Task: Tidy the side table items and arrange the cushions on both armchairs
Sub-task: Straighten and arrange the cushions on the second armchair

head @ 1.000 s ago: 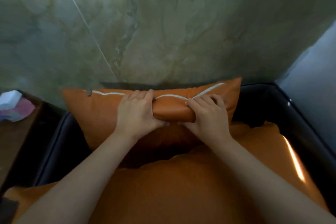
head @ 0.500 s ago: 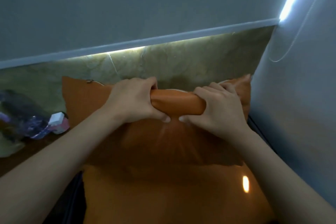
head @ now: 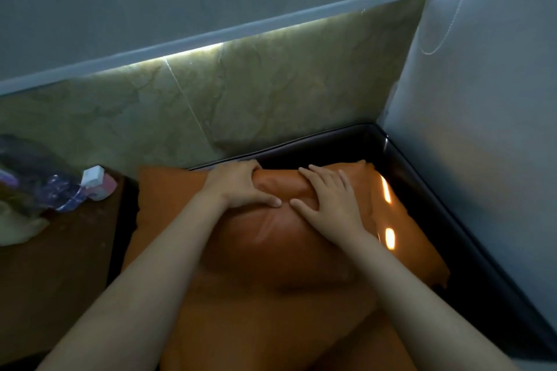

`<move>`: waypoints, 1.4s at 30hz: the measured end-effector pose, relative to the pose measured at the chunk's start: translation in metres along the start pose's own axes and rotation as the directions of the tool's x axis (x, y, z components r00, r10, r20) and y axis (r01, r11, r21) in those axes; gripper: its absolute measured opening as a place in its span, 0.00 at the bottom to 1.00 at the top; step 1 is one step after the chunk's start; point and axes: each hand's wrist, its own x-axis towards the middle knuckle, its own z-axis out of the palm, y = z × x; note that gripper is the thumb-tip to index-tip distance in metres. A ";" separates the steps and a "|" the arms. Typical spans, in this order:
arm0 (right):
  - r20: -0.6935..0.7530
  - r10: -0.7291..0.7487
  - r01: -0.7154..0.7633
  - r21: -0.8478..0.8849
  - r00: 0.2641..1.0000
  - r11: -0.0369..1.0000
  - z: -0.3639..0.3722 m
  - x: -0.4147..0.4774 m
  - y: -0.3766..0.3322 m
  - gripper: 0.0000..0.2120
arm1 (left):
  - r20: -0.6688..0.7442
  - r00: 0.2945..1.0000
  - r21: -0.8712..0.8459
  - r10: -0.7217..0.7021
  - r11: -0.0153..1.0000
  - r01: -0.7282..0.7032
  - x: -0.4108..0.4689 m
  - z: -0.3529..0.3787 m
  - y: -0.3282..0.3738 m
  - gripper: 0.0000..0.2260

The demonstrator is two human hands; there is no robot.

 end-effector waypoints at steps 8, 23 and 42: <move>0.017 -0.192 0.192 -0.053 0.981 0.980 0.003 -0.051 -0.029 0.47 | -0.449 0.883 -0.084 0.135 0.978 -0.192 -0.056 0.031 -0.012 0.31; 0.248 -0.153 0.223 -0.285 0.956 0.932 0.031 -0.043 -0.035 0.65 | -0.131 0.971 0.372 0.201 0.918 -0.140 -0.084 0.057 -0.023 0.64; -0.019 -0.191 0.183 -0.209 0.981 0.961 -0.015 -0.057 -0.044 0.39 | -0.016 0.944 0.301 0.329 0.902 -0.309 -0.084 -0.001 0.002 0.46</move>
